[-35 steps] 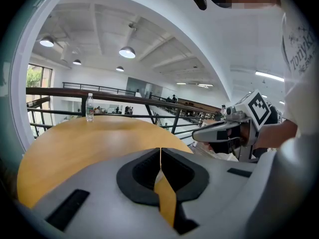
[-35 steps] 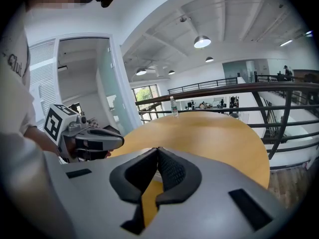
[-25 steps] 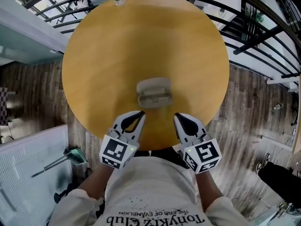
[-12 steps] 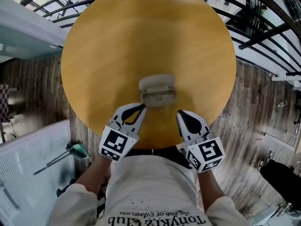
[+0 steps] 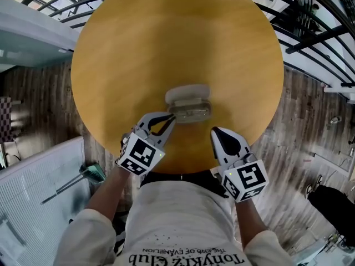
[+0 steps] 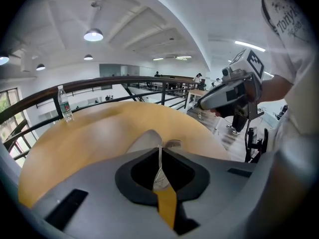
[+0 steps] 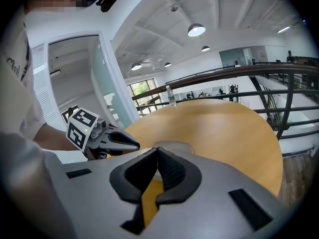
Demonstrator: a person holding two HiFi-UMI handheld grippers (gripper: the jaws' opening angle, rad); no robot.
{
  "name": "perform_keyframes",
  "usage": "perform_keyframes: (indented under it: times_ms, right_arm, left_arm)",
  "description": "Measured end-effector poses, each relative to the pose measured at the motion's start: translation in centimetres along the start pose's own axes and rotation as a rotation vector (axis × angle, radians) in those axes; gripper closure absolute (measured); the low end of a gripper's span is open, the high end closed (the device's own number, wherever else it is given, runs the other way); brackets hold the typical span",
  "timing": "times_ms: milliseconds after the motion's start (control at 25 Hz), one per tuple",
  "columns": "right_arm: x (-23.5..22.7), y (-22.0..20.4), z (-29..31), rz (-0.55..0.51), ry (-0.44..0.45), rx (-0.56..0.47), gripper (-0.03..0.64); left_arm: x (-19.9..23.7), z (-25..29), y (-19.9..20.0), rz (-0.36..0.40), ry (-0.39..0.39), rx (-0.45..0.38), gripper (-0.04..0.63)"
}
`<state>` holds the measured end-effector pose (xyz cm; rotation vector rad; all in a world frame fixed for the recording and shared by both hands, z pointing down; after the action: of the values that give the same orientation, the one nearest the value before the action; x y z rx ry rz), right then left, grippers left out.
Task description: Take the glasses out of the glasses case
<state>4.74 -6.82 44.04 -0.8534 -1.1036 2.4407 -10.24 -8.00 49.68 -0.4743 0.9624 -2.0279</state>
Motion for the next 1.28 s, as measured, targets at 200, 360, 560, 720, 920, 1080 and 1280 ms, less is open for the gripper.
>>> perform_keyframes:
  times_ms: [200, 360, 560, 720, 920, 1080, 1280]
  right_arm:
    - [-0.5, -0.2, 0.3, 0.012, 0.000, 0.009, 0.592]
    - [-0.9, -0.4, 0.4, 0.024, -0.001, 0.022, 0.592]
    - [-1.3, -0.8, 0.8, 0.036, -0.002, 0.035, 0.592]
    - [-1.6, -1.1, 0.9, 0.044, -0.004, 0.041, 0.592]
    - [-2.0, -1.4, 1.3, 0.056, -0.005, 0.047, 0.592]
    - [-2.4, -1.6, 1.3, 0.068, -0.006, 0.051, 0.592]
    - [-2.5, -1.8, 1.3, 0.078, -0.008, 0.051, 0.592]
  left_arm:
    - [0.5, 1.2, -0.6, 0.073, -0.031, 0.045, 0.565]
    - [0.7, 2.3, -1.2, 0.102, -0.079, 0.085, 0.565]
    - [0.9, 3.8, -2.1, 0.115, -0.131, 0.134, 0.565]
    - [0.9, 4.9, -2.8, 0.142, -0.167, 0.182, 0.528]
    - [0.9, 6.5, -3.6, 0.198, -0.217, 0.235, 0.528]
    - [0.8, 7.5, -3.7, 0.230, -0.249, 0.262, 0.528]
    - [0.5, 8.1, -4.3, 0.272, -0.297, 0.320, 0.528]
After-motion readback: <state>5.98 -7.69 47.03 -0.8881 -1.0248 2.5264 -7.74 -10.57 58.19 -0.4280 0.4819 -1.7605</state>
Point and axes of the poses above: the fingertips, and each gripper's own axes: z forward along the fingers, x to its left, y out of its top, the point moved 4 cm from there along -z, backward along the fingers, and after that the axes turned 6 degrees about z, right-handed, at the moved point
